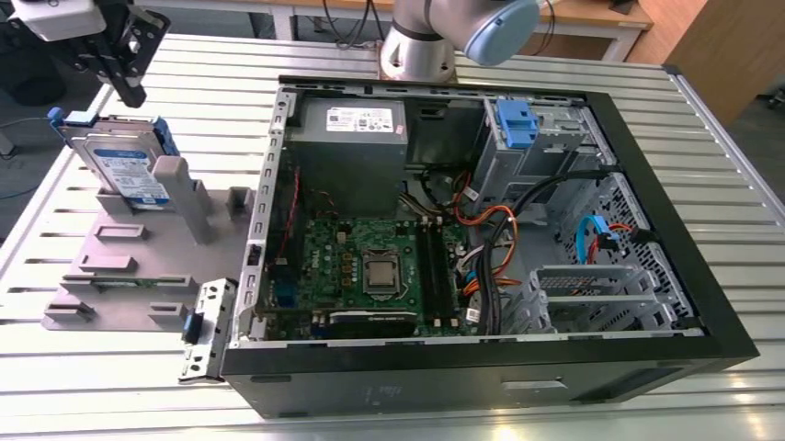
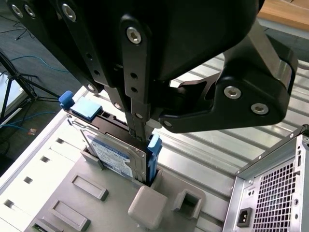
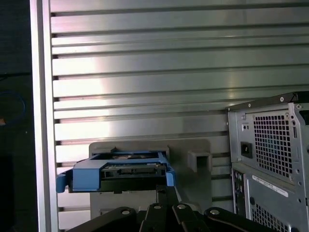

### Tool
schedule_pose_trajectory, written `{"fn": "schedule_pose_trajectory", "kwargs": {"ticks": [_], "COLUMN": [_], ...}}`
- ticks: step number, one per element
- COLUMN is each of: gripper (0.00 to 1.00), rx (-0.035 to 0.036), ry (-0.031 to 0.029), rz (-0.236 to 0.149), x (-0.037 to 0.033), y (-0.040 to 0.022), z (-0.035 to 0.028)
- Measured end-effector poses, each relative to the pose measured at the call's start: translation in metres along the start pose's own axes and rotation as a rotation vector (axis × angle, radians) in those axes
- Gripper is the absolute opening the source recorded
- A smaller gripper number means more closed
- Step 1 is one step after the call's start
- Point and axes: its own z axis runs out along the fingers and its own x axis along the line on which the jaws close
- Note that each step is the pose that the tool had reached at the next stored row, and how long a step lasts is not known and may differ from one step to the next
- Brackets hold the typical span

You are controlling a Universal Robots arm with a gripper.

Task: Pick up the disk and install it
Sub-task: 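Reach for the disk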

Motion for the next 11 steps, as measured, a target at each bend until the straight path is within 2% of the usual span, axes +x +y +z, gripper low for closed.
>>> {"fn": "schedule_pose_trajectory", "kwargs": {"ticks": [5, 11], "gripper": [0.11, 0.11], "rx": [-0.0001, 0.0000], "ry": [-0.0002, -0.0002], "rz": [0.000, 0.000], "x": [0.0012, 0.0112], "y": [-0.0001, -0.0010], "z": [0.0004, 0.0024]}}
